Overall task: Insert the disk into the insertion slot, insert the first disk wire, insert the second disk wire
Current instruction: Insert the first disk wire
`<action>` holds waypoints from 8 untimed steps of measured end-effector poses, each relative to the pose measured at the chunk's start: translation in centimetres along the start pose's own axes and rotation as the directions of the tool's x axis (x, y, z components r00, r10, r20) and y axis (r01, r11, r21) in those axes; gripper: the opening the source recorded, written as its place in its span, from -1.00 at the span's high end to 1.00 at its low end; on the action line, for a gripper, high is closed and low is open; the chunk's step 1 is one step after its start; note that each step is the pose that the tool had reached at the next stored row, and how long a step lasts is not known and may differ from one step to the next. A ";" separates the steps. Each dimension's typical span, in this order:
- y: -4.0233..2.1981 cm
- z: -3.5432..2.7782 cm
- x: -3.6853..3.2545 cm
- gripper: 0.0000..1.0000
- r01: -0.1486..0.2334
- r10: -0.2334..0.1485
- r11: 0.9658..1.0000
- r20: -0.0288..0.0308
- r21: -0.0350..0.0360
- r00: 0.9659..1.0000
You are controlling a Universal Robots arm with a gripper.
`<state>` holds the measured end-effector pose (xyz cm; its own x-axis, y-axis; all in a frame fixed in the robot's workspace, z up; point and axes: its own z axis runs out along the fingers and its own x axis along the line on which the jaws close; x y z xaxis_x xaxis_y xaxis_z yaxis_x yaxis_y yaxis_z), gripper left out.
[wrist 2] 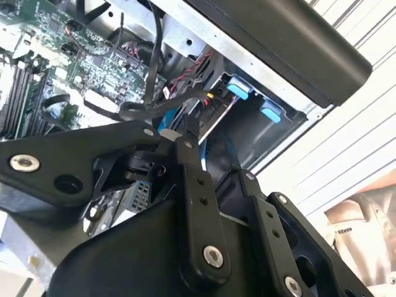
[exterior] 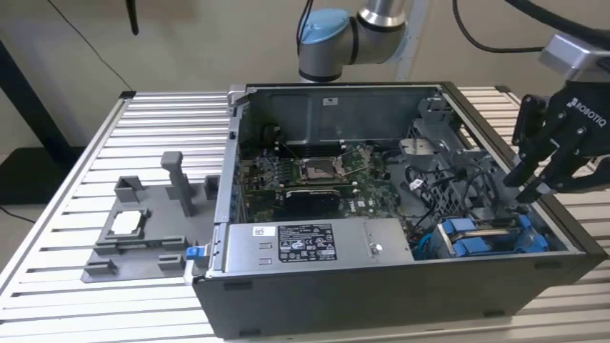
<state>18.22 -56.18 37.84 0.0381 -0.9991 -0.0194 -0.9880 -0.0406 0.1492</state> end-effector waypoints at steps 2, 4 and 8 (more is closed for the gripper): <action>0.17 -0.88 -0.02 0.33 0.000 0.000 1.000 0.000 0.000 1.000; 0.34 -1.69 -0.03 0.33 0.000 0.000 1.000 0.001 0.000 1.000; 0.72 -3.22 -0.07 0.33 0.000 0.000 1.000 0.001 0.000 1.000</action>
<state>17.99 -56.17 41.13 0.0380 -0.9991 -0.0204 -0.9880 -0.0407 0.1491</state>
